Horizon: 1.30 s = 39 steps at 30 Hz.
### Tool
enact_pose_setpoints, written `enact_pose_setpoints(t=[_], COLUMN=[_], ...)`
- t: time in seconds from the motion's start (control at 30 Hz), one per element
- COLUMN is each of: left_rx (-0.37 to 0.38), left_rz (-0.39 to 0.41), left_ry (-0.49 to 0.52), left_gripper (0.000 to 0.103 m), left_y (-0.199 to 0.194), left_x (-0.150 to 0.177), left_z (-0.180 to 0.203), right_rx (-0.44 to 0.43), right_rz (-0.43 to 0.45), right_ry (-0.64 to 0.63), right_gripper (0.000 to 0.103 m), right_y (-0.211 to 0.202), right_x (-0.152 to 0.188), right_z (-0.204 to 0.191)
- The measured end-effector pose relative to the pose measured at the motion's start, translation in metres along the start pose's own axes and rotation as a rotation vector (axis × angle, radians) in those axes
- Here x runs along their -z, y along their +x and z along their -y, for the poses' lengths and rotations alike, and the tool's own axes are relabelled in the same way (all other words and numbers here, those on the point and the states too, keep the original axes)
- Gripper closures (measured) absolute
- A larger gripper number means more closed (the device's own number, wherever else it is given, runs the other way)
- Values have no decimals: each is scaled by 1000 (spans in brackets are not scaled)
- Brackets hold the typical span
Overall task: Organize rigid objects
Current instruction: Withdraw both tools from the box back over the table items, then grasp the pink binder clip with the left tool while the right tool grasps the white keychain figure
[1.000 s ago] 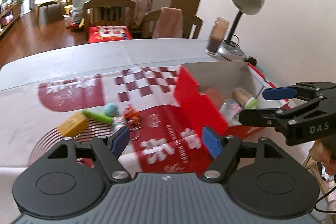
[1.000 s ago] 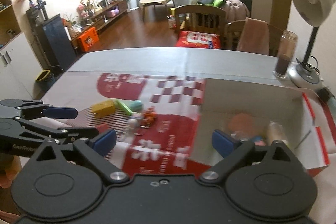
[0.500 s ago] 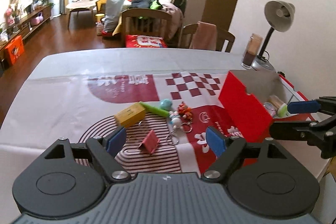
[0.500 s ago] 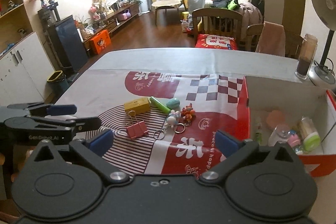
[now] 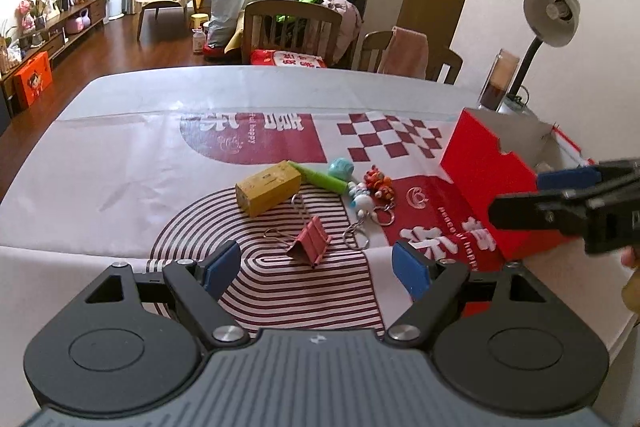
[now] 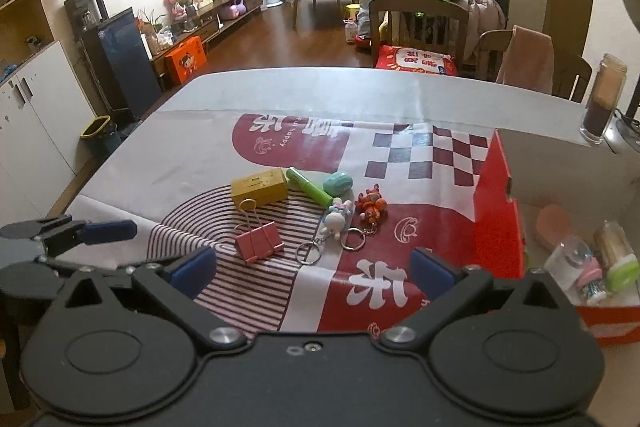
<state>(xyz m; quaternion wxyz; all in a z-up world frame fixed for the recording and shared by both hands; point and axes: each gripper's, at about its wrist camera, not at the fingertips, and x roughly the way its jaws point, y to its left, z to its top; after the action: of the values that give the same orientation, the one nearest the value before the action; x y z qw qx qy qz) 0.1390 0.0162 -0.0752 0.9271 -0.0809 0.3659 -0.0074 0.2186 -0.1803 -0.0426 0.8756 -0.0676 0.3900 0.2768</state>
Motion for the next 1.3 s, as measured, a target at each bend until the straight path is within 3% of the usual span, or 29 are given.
enact_pose_setpoints(t=[0.47, 0.93, 1.3], left_rx=[-6, -23, -41], left_rz=[-10, -19, -52], left_ry=[97, 190, 201], left_gripper=[20, 20, 52], left_y=[65, 117, 133], left_x=[3, 3, 7], left_z=[7, 14, 9], right_rx=[-7, -48, -57], right_rz=[-72, -153, -194], right_ry=[-16, -43, -55], right_gripper=[2, 32, 48], right_y=[79, 146, 166], right_x=[-14, -21, -19], right_z=[16, 18, 19])
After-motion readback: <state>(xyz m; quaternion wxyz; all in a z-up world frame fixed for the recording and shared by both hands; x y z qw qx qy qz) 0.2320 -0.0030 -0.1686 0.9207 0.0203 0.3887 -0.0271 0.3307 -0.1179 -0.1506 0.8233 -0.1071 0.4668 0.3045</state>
